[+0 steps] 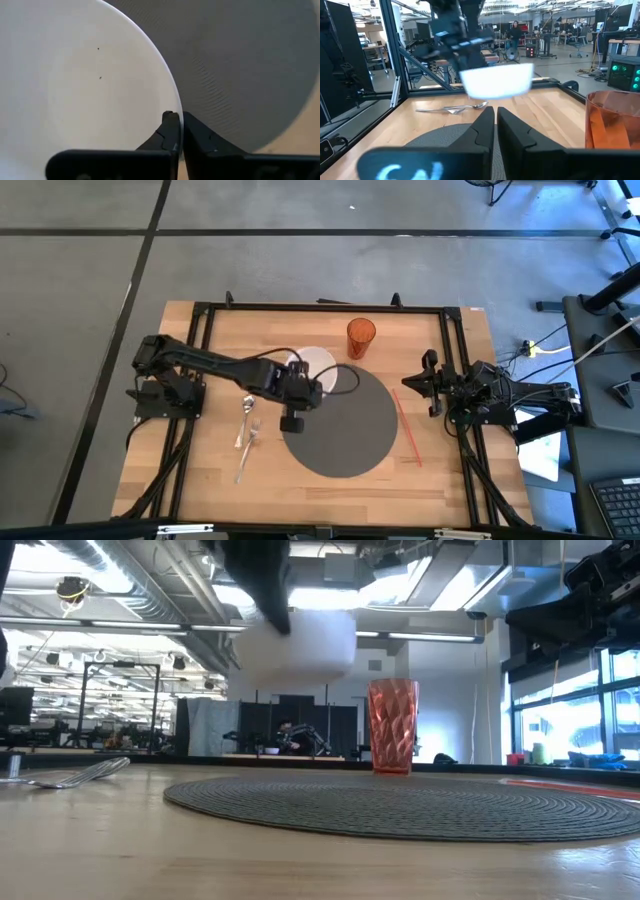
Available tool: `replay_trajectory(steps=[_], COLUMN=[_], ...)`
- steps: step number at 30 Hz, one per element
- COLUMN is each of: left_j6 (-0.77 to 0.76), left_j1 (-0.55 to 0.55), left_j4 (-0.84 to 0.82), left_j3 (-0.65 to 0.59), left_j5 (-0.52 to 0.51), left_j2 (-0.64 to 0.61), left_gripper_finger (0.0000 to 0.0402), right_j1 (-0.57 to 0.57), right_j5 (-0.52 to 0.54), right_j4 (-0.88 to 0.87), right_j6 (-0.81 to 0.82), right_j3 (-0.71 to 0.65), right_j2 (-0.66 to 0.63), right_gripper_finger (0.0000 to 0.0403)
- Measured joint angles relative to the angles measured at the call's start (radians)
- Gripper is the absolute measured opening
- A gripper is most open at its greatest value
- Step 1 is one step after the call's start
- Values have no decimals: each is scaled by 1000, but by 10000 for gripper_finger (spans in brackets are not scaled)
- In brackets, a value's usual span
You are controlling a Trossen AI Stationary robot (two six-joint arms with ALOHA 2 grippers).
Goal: Pick & Place Utensil
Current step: Put the white bowl on the gray table mat
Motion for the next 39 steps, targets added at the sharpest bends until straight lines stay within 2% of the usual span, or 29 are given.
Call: replay_trajectory(steps=[7, 10, 17, 23, 33, 39], left_j6=[-69, -77, 40, 135, 135, 137], left_j1=[-73, -86, -92, -84, -84, -84], left_j4=[-3, -16, -95, -124, -147, -141], left_j3=[44, 89, 336, 516, 532, 530], left_j5=[-2, -1, 23, 96, 152, 188], left_j2=[3, 40, 268, 451, 583, 603], left_gripper_finger=[3, 3, 3, 3, 3, 3], right_j1=[0, 0, 0, 0, 0, 0], right_j5=[0, 0, 0, 0, 0, 0], right_j4=[0, 0, 0, 0, -5, -5], right_j6=[0, 0, 6, 5, 5, 13], right_j3=[0, 0, 0, 0, 0, 0], right_j2=[0, 0, 0, 0, 0, 0], right_gripper_finger=[23, 23, 23, 23, 23, 23])
